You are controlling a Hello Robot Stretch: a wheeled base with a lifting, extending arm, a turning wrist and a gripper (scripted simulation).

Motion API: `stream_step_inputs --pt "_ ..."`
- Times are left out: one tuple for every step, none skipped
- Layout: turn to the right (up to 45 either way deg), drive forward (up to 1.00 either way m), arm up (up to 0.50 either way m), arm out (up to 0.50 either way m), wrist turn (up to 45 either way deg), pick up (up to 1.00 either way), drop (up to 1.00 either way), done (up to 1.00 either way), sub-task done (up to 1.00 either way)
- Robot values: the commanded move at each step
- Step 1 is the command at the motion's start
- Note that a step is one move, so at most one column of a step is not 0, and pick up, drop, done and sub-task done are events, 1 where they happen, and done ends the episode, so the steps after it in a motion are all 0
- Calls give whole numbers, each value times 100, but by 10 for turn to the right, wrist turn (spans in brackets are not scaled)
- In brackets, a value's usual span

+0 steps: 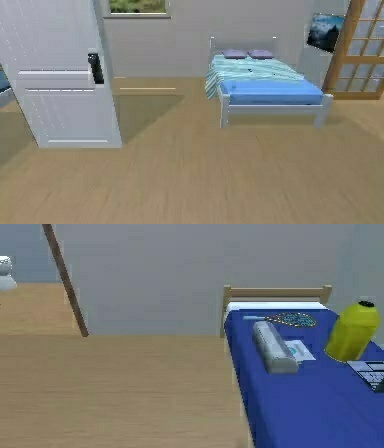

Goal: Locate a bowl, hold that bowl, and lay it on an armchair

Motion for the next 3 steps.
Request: stream_step_inputs --pt "-450 0 0 0 0 0 0 0 0" --pt "-30 0 0 0 0 0 0 0 0" --pt "0 100 0 0 0 0 0 0 0"
